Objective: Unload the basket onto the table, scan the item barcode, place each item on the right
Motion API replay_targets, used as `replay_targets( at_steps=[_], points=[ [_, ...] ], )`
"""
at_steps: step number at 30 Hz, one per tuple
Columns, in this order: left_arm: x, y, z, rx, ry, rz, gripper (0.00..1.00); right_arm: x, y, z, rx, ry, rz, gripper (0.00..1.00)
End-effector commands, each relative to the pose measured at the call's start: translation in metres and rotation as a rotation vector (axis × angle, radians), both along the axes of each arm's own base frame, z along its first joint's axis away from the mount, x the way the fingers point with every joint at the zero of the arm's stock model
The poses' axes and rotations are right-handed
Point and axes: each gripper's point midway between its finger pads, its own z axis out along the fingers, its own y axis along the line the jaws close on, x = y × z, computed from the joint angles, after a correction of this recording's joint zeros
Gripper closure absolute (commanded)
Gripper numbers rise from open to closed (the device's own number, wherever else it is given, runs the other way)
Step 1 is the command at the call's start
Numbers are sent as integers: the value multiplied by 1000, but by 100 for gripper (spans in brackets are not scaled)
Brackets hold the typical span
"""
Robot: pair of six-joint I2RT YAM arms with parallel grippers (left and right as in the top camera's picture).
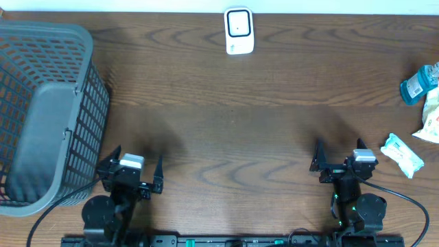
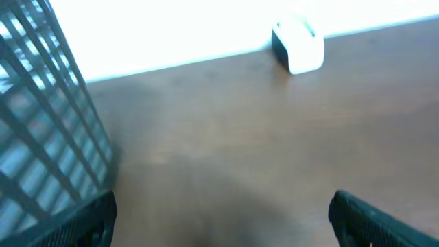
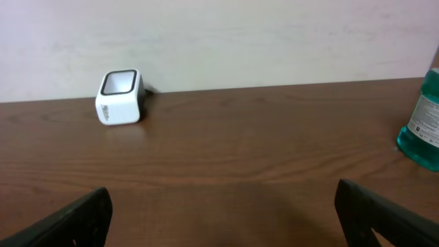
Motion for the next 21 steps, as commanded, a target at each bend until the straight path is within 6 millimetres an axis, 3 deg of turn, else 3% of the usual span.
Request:
replay_targets(
  at_steps=[1, 8, 21],
  points=[
    [1, -2, 12, -12, -45, -6, 1, 0, 2, 0, -12, -1, 7, 1],
    [14, -2, 14, -16, -130, -8, 1, 0, 2, 0, -12, -1, 7, 1],
    [25, -3, -1, -18, -177, -7, 1, 0, 2, 0, -12, 0, 7, 1]
  ],
)
